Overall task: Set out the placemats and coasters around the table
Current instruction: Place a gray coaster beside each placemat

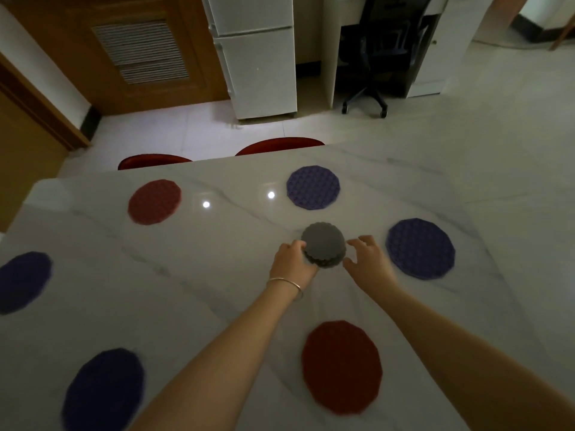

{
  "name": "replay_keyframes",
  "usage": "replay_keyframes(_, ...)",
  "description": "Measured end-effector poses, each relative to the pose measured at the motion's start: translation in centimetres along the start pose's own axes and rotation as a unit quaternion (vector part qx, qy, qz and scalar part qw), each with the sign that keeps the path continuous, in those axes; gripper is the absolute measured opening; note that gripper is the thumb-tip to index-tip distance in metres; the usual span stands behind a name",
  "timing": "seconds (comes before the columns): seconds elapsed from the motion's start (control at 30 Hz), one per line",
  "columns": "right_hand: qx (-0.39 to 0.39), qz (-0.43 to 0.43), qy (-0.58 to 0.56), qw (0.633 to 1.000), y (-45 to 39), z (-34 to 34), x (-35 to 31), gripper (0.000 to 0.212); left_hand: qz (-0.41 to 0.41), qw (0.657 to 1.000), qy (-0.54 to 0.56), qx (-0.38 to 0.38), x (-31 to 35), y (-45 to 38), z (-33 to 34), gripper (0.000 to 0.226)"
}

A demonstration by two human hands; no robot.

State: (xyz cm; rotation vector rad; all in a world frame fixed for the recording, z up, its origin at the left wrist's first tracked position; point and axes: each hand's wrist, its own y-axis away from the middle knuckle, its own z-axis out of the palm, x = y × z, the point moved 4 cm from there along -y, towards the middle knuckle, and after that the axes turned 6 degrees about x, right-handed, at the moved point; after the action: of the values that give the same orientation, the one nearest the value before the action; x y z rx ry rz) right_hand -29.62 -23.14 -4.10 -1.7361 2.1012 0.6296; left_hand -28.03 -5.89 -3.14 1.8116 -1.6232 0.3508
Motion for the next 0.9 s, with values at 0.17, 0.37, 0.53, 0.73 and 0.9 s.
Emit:
replay_keyframes(0.17, -0.020, 0.073, -0.087, 0.993, -2.1, 1.4, 0.9, 0.057, -0.119, 0.983, 0.139, -0.005, 0.5, -3.5, 1.7, 0.058)
replay_keyframes(0.37, -0.003, 0.086, -0.155, 0.984, -3.2, 2.2, 0.4, 0.055, -0.202, 0.942, 0.264, 0.049, 0.0, -5.2, 3.0, 0.033)
replay_keyframes(0.53, 0.004, 0.142, -0.237, 0.961, -3.7, 2.5, 0.3, 0.059, -0.237, 0.930, 0.278, 0.044, -1.1, -6.0, 3.7, 0.018)
replay_keyframes(0.73, 0.007, 0.178, -0.298, 0.938, -3.9, 2.4, 0.5, 0.058, -0.220, 0.939, 0.260, 0.034, -1.8, -5.9, 4.6, 0.037)
replay_keyframes(0.9, 0.007, 0.191, -0.326, 0.926, -3.7, 2.2, 0.6, 0.056, -0.211, 0.948, 0.236, 0.027, -1.7, -5.1, 4.3, 0.029)
